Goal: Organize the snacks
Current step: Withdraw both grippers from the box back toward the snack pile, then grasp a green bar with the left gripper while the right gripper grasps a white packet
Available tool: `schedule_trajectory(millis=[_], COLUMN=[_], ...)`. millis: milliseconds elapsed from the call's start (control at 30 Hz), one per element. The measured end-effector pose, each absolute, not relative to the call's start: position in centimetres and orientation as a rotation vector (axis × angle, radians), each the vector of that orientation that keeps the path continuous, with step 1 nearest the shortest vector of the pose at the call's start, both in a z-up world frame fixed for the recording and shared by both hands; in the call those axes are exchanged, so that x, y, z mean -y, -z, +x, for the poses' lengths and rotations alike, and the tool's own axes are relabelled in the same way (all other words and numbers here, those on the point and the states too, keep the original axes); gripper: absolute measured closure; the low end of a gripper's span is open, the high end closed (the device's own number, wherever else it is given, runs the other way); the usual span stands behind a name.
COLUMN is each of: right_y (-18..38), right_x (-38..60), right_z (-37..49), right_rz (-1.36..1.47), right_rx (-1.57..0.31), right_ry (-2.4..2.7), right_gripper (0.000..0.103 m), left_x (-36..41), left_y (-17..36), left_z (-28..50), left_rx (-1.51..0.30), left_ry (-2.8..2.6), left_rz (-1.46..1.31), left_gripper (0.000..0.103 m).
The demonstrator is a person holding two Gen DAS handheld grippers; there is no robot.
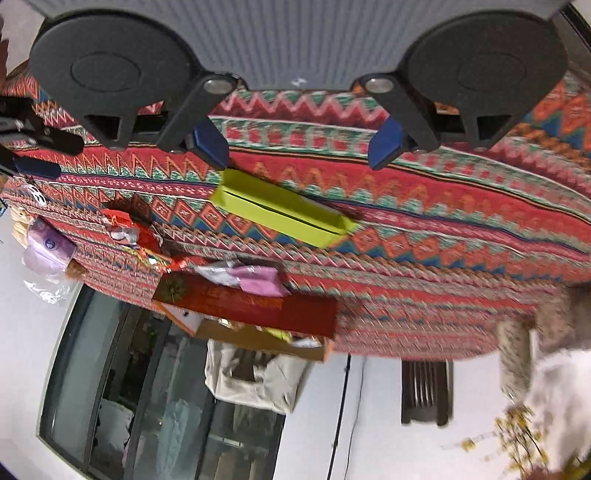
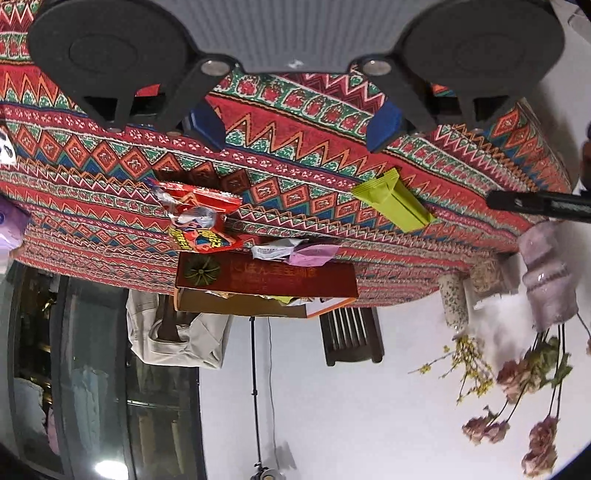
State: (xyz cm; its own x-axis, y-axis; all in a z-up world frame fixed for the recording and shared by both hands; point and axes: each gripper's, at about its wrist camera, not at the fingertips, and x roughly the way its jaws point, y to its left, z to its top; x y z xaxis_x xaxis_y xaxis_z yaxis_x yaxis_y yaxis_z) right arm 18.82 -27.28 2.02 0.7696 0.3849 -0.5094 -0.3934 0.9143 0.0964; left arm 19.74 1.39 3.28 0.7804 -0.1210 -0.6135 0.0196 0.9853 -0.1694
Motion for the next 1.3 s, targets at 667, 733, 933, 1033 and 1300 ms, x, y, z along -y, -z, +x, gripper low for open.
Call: schedule_trajectory(millis=[667,733,933,1033,1300], right_y=[-0.8,-1.3,-3.0,-3.1,-1.5], right_x=[29.3,28.8,25.8,23.8,18.5], right_z=[23.0,24.3,29.2,32.8,43.0], right_rz=[0.037,0.045,0.003,-0.018,-0.173], right_rx=[-0.600,-0.587,-0.557,-0.562,-0.636], right_ry=[-0.344,-0.354,-0.397,-0.412,-0.307], right_gripper=[0.022,0.022,0.022,0.022,0.028], left_x=[3.9,2.8,-1.0,-0.7,-2.2], left_y=[0.4,0.1,0.0,0.3,-0.2], left_z=[32.0,31.2,30.5,31.6,30.9], left_rx=[-0.668,-0.662,-0.650,-0.655,-0.591], left_ry=[0.102,0.140,0.179,0.184,0.176], left_rz=[0.009,0.031,0.013,0.021,0.029], left_gripper=[0.061,0.063,0.046,0.050,0.068])
